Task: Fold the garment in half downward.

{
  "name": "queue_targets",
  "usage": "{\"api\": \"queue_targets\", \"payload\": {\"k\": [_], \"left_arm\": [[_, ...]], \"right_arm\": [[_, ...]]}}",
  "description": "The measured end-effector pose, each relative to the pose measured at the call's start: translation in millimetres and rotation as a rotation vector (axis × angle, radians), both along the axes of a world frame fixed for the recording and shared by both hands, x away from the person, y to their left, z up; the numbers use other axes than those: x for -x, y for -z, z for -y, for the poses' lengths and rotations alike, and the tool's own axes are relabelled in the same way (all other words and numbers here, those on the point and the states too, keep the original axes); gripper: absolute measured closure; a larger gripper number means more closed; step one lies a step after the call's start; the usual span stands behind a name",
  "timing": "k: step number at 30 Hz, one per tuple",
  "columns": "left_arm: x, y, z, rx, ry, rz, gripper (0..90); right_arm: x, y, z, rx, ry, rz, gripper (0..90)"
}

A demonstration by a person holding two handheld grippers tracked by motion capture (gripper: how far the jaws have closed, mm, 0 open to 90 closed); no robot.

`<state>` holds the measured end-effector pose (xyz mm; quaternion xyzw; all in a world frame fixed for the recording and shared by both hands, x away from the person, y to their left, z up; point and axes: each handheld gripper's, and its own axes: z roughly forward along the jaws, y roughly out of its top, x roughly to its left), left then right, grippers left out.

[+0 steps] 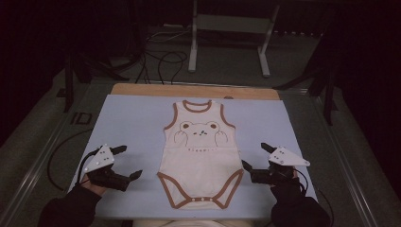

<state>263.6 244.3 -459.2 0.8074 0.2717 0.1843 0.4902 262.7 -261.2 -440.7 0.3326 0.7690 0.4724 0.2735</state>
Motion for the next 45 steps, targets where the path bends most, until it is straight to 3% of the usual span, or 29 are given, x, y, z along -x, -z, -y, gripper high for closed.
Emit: {"api": "queue_targets", "payload": {"k": [15,23,35,44,45], "left_arm": [[-29.3,-19.3,8.5,0.008,0.011,-0.03,0.2],[-46.8,-18.7,17.8,0.002,0.017,-0.047,0.3],[-70.2,-16.3,26.7,-0.013,-0.023,-0.054,0.3],[-84.1,-11.4,35.6,-0.019,-0.018,-0.089,0.3],[-88.6,-8.7,38.2,-0.022,-0.042,-0.105,0.3]], "right_arm": [[-29.7,-9.6,0.7,-0.024,0.002,-0.02,9.2],[-51.6,-9.7,-2.8,-0.032,0.006,-0.039,9.1],[-85.3,-1.5,-6.0,-0.02,0.017,-0.093,9.1],[-104.3,9.3,-8.4,-0.023,0.026,-0.129,9.2],[-106.2,11.0,-9.0,-0.024,0.022,-0.134,9.6]]}}
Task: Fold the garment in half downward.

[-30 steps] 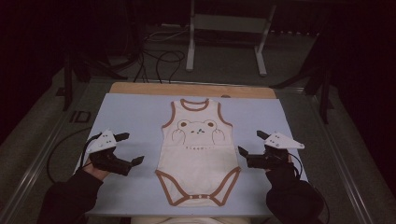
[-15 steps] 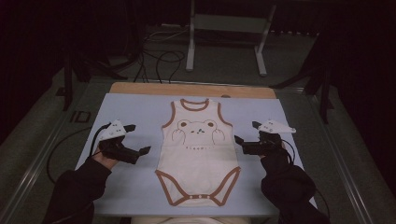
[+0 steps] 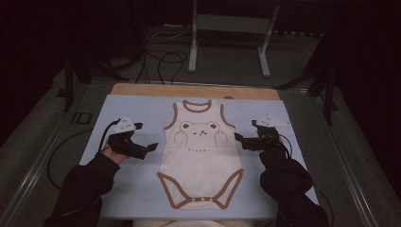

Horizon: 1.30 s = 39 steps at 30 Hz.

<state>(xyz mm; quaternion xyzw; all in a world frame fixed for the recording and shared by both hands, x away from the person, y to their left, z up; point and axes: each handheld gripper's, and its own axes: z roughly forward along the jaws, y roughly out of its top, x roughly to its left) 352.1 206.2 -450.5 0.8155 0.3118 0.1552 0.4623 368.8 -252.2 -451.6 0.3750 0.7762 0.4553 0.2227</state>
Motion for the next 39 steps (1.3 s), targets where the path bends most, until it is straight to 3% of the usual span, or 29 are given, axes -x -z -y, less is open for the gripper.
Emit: {"api": "queue_targets", "payload": {"k": [5,10,16,21,23,24,26,31,34,36,39], "left_arm": [[-6.8,5.7,4.0,0.002,-0.021,-0.027,0.2],[-10.9,13.8,12.9,-0.01,0.002,-0.04,0.3],[-16.2,21.3,20.2,-0.022,0.022,-0.057,0.3],[-20.9,29.7,26.9,-0.056,0.023,-0.068,0.3],[-23.1,33.2,29.8,-0.057,0.019,-0.087,0.3],[-25.7,36.4,33.3,-0.061,0.022,-0.116,0.3],[-26.9,37.9,35.1,-0.066,0.026,-0.123,0.3],[-34.4,46.8,45.6,-0.073,0.013,-0.213,0.3],[-36.9,49.2,47.7,-0.085,-0.001,-0.221,0.3],[-39.4,51.6,49.8,-0.088,-0.008,-0.237,0.3],[-43.8,56.6,54.5,-0.137,-0.03,-0.25,0.3]], "right_arm": [[-5.9,7.7,-1.8,0.012,-0.004,-0.022,9.6],[-11.1,19.2,-6.3,0.021,-0.017,-0.057,9.6],[-16.1,26.6,-9.3,0.038,-0.019,-0.059,9.7],[-20.5,33.0,-11.2,0.047,-0.013,-0.077,9.7],[-22.5,40.1,-12.8,0.049,-0.01,-0.101,10.9],[-23.2,42.1,-13.0,0.058,-0.01,-0.107,10.9],[-24.4,46.0,-14.4,0.055,-0.009,-0.132,10.9],[-29.3,51.1,-17.7,0.057,0.018,-0.189,10.5],[-32.1,52.9,-17.9,0.056,0.013,-0.199,9.3],[-35.5,56.5,-18.9,0.052,0.023,-0.235,9.4],[-37.2,59.8,-20.5,0.075,0.021,-0.248,12.9]]}}
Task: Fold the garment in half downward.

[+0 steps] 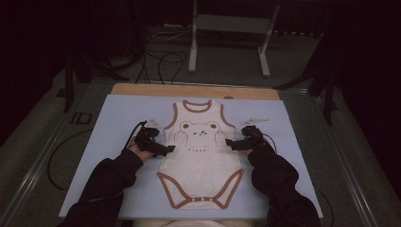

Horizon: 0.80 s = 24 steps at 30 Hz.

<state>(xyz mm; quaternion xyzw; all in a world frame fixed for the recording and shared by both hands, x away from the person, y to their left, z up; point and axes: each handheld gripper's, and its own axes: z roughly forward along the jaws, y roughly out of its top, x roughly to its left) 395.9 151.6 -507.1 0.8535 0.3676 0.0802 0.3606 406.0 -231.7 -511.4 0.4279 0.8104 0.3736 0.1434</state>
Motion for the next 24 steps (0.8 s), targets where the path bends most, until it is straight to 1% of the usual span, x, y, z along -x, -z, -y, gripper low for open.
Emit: {"api": "queue_targets", "payload": {"k": [2,4,5,6,7,8,11,12,13,14,15,16,17,18,19,20,23,24], "left_arm": [[-0.6,1.5,1.3,-0.001,0.006,0.003,0.6],[-1.3,2.5,2.2,-0.006,0.011,0.005,2.9],[-2.2,3.5,3.2,-0.018,0.005,0.002,3.7],[-2.9,3.9,3.7,-0.021,0.008,-0.009,4.2],[-3.5,4.8,4.5,-0.032,0.009,-0.014,5.6],[-3.5,4.8,4.5,-0.032,0.009,-0.014,7.9],[-5.0,6.9,5.8,-0.065,-0.015,-0.021,17.0],[-5.1,7.3,6.1,-0.062,-0.024,-0.021,18.8],[-5.0,7.2,6.4,-0.073,-0.038,-0.009,23.3],[-5.0,7.2,6.4,-0.073,-0.038,-0.009,27.2],[-5.1,7.6,6.4,-0.071,-0.041,-0.006,28.0],[-5.6,8.7,6.9,-0.084,-0.051,-0.003,30.4],[-5.6,8.7,6.9,-0.084,-0.051,-0.003,32.0],[-6.0,9.5,7.2,-0.095,-0.05,-0.001,32.7],[-6.2,9.4,8.2,-0.097,-0.061,0.004,34.1],[-6.7,9.2,8.4,-0.095,-0.071,0.001,35.6],[-7.4,8.8,9.6,-0.092,-0.072,-0.004,42.0],[-7.4,8.8,9.6,-0.092,-0.072,-0.004,42.0]], "right_arm": [[-1.1,1.5,-1.1,0.009,0.007,-0.009,15.2],[-2.7,3.0,-2.2,0.022,0.012,-0.02,19.0],[-3.7,3.8,-2.3,0.027,0.015,-0.021,20.5],[-5.1,4.8,-2.8,0.03,0.021,-0.029,21.6],[-5.7,5.2,-3.2,0.032,0.021,-0.033,23.9],[-6.4,5.8,-4.0,0.034,0.022,-0.037,26.0],[-8.1,7.3,-6.6,0.062,0.037,-0.044,31.4],[-8.2,7.6,-7.4,0.07,0.037,-0.044,32.4],[-8.5,8.1,-7.8,0.076,0.037,-0.043,33.0],[-8.5,8.1,-7.8,0.076,0.037,-0.043,33.0],[-9.1,8.8,-7.9,0.076,0.037,-0.047,35.5],[-9.2,9.2,-8.1,0.085,0.04,-0.044,36.7],[-9.2,9.0,-8.3,0.085,0.044,-0.044,37.1],[-9.5,8.7,-8.3,0.084,0.044,-0.047,38.0],[-9.4,8.5,-8.5,0.089,0.044,-0.045,39.3],[-9.5,8.4,-8.6,0.094,0.046,-0.046,39.7],[-9.6,8.4,-8.6,0.094,0.044,-0.046,39.8],[-9.5,8.3,-8.9,0.096,0.042,-0.047,39.8]]}}
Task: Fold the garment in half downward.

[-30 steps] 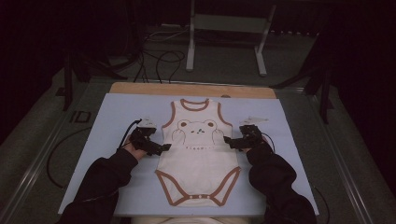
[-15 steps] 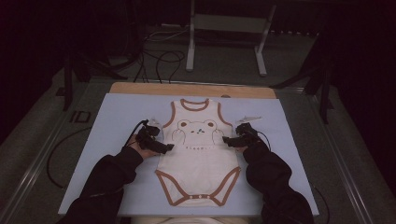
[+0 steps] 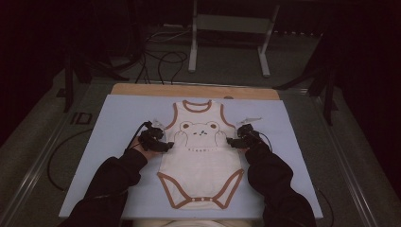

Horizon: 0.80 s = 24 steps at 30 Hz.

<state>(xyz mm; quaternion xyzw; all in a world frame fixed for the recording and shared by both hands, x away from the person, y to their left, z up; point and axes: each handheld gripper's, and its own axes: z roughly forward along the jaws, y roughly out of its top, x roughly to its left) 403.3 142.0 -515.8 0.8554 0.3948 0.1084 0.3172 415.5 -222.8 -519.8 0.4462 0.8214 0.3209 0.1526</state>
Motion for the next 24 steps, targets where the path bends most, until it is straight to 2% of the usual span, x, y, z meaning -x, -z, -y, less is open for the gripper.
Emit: {"api": "queue_targets", "payload": {"k": [1,6,8,9,10,17,21,24], "left_arm": [[0.1,-0.5,5.2,-0.022,0.019,0.001,44.4],[-0.8,-2.5,9.5,-0.025,0.037,-0.013,57.9],[-0.9,-2.6,10.3,-0.023,0.037,-0.014,60.8],[-1.1,-2.7,10.8,-0.022,0.034,-0.016,60.8],[-1.2,-2.9,11.4,-0.02,0.029,-0.018,64.7],[-2.5,-3.4,17.9,-0.002,0.016,-0.037,80.6],[-3.5,-2.8,18.1,0.021,0.012,-0.05,87.3],[-3.8,-3.1,17.2,0.026,0.02,-0.054,88.8]], "right_arm": [[0.3,-0.5,-0.9,0.01,-0.012,0.0,43.1],[1.1,-2.5,-3.7,0.028,-0.047,-0.002,57.4],[1.3,-3.6,-6.1,0.037,-0.061,-0.004,63.2],[1.3,-3.6,-6.1,0.037,-0.061,-0.004,63.2],[1.4,-4.4,-8.3,0.042,-0.067,-0.01,68.1],[1.0,-5.2,-12.0,0.043,-0.077,-0.019,86.5],[1.4,-6.2,-15.1,0.064,-0.087,-0.019,89.2],[1.1,-7.2,-14.8,0.067,-0.092,-0.025,89.6]]}}
